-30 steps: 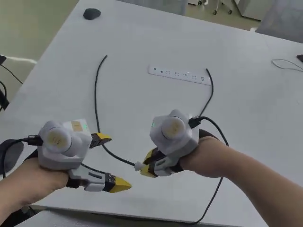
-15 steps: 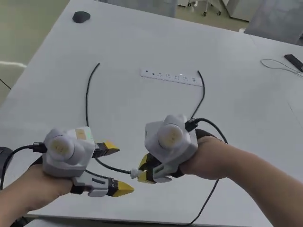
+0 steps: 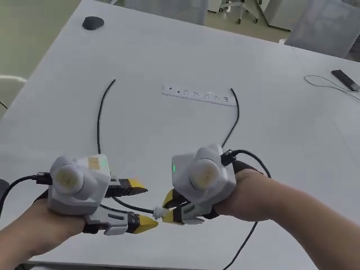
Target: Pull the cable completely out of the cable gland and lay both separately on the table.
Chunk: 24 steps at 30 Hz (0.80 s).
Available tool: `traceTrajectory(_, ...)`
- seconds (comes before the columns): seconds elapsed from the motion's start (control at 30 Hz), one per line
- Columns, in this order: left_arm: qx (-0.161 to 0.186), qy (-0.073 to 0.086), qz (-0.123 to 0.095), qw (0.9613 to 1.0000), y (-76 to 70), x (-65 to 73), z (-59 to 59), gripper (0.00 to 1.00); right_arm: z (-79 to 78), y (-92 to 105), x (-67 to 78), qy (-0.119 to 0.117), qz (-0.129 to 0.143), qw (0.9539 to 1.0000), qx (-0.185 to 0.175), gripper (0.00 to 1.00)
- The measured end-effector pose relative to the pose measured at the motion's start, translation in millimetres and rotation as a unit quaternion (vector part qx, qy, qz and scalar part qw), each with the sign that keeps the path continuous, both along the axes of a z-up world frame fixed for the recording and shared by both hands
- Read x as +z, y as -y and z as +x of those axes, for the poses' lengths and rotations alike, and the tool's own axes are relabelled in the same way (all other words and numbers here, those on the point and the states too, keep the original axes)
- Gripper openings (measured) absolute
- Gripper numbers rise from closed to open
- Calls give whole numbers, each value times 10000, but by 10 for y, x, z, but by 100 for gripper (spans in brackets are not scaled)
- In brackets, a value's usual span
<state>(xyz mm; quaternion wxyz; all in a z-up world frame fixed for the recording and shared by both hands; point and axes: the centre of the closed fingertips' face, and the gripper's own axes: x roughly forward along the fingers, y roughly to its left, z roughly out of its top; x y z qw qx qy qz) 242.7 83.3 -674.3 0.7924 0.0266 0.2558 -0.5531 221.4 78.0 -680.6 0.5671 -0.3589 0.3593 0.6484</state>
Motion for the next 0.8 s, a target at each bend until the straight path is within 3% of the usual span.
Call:
traceTrajectory(0.4, -294, -138, -132, 9994, 91, -3, -109, 25, -28, 2, -12, 102, -30, 9998, 193, 7)
traceTrajectory(0.8, -393, -127, -190, 9990, 123, -17, -123, 20, -9, 10, -33, 190, -38, 9992, 342, 7)
